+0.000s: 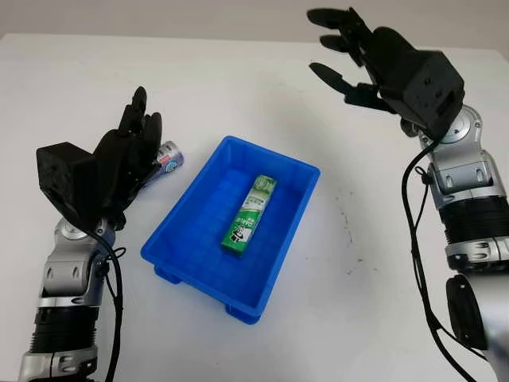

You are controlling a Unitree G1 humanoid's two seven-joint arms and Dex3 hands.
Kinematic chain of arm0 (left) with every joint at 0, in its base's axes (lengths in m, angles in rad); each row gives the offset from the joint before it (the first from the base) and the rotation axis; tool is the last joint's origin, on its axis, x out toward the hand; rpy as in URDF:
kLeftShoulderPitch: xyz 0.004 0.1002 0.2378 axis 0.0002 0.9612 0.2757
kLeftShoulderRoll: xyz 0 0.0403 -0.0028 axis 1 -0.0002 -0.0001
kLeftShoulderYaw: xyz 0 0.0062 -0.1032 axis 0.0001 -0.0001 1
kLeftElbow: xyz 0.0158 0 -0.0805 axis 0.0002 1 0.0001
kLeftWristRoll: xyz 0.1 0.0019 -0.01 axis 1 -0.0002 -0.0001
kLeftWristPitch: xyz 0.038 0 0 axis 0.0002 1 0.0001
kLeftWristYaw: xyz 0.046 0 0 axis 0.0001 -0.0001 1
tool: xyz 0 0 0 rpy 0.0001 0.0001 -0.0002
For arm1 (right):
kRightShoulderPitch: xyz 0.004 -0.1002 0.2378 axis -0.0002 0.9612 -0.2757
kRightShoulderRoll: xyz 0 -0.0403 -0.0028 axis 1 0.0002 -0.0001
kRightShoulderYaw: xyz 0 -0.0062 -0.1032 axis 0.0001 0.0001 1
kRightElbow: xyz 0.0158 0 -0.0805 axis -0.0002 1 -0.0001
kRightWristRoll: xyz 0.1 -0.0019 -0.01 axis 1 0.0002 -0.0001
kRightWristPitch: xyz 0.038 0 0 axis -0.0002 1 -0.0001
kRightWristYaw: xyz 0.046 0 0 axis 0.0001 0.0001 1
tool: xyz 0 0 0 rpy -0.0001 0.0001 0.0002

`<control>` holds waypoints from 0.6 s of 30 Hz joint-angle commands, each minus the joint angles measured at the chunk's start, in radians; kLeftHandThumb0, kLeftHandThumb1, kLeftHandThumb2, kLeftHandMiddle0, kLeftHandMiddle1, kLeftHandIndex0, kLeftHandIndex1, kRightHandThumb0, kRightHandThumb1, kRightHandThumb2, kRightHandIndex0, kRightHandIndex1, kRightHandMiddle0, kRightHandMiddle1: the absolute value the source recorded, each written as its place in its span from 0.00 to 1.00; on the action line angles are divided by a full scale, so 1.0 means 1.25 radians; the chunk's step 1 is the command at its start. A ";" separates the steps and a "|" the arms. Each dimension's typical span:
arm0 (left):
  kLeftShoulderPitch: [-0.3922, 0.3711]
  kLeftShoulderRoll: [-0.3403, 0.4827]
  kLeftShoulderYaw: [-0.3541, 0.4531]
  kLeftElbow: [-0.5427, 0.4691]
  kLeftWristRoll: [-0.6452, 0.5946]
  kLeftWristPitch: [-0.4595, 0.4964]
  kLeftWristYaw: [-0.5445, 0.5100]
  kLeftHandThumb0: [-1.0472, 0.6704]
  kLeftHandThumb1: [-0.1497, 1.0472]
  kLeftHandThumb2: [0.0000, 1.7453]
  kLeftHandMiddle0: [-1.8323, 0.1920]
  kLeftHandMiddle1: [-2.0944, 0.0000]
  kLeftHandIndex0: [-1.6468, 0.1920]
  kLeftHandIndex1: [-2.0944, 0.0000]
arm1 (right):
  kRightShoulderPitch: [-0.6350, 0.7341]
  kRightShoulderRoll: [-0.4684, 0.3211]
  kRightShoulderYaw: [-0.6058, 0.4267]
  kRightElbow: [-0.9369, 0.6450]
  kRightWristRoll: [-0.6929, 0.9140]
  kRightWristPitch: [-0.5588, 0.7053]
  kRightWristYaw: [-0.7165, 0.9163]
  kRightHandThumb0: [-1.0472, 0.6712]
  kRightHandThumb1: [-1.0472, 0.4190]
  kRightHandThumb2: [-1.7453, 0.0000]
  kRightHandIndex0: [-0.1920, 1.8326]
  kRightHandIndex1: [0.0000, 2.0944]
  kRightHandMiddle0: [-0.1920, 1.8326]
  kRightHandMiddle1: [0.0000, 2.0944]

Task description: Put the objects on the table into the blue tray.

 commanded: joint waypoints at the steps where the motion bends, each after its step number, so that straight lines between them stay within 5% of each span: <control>1: 0.000 0.016 0.004 0.007 0.004 -0.004 -0.008 0.14 1.00 0.35 1.00 0.98 1.00 0.99 | 0.011 0.009 -0.009 -0.012 0.006 0.030 -0.017 0.20 0.00 0.64 0.02 0.02 0.00 0.02; 18: -0.043 0.125 0.016 -0.048 0.089 0.031 0.016 0.20 1.00 0.29 0.95 0.97 0.94 0.96 | 0.074 0.045 -0.027 -0.061 0.058 0.104 -0.047 0.24 0.00 0.63 0.00 0.00 0.00 0.00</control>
